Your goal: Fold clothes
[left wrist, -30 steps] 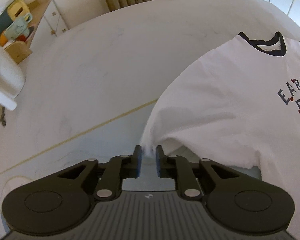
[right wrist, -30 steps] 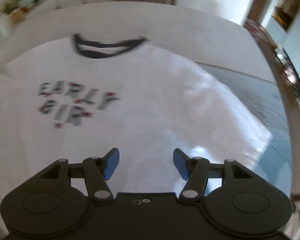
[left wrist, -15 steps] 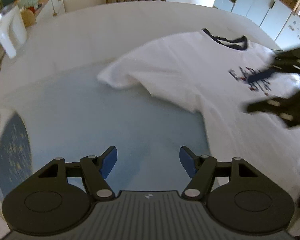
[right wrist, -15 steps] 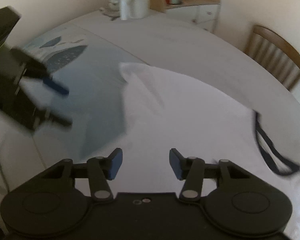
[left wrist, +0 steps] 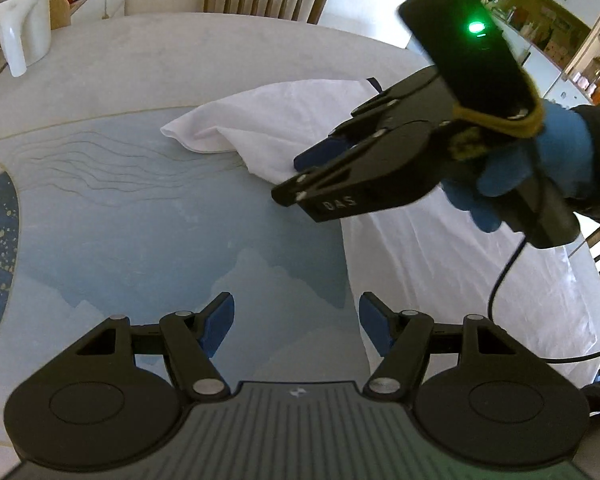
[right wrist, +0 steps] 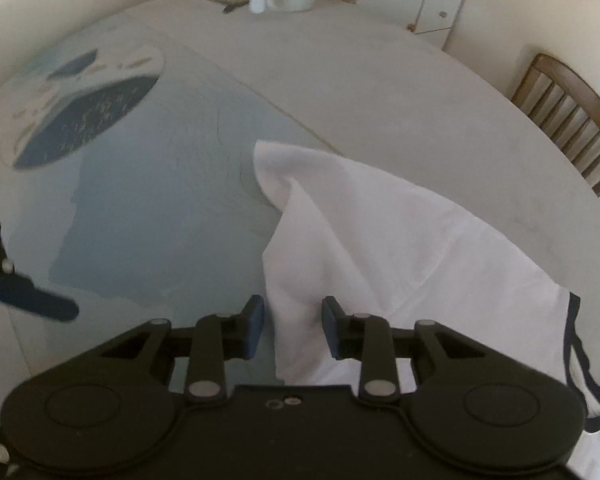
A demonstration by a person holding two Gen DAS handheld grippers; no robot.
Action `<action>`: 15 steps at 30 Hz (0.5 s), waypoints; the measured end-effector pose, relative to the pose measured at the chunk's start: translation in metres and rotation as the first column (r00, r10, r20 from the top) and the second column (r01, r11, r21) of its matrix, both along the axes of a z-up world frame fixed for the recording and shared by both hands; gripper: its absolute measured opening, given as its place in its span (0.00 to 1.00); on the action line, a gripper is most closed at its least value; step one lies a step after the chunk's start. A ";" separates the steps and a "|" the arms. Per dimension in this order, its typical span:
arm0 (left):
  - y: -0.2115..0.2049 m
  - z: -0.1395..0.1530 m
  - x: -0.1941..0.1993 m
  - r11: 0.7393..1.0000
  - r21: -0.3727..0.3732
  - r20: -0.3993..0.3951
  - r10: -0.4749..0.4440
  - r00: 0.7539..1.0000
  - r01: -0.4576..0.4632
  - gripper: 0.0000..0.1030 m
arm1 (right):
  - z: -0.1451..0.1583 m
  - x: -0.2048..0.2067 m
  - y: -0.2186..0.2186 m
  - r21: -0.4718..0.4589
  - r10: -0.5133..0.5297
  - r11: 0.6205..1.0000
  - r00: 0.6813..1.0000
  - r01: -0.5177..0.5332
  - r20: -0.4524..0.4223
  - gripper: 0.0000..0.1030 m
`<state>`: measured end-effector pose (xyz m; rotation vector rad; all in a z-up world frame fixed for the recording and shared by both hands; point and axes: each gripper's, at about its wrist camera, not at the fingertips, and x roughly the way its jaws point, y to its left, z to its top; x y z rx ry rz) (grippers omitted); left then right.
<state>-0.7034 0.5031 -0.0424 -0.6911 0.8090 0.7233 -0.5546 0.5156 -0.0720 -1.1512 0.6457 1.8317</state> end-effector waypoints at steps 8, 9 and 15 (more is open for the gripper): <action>0.011 -0.002 -0.003 0.999 -0.028 0.036 0.018 0.999 -0.017 0.66 | 0.011 0.080 0.018 -0.224 -0.319 0.942 0.876 0.250 -0.362 1.00; 0.014 -0.002 -0.002 0.999 -0.031 0.043 0.021 0.999 -0.020 0.66 | 0.010 0.092 0.019 -0.252 -0.358 0.928 0.846 0.275 -0.395 1.00; 0.039 -0.006 0.010 0.995 -0.062 0.120 0.082 0.989 -0.075 0.66 | 0.000 0.127 0.022 -0.290 -0.441 0.892 0.807 0.346 -0.393 1.00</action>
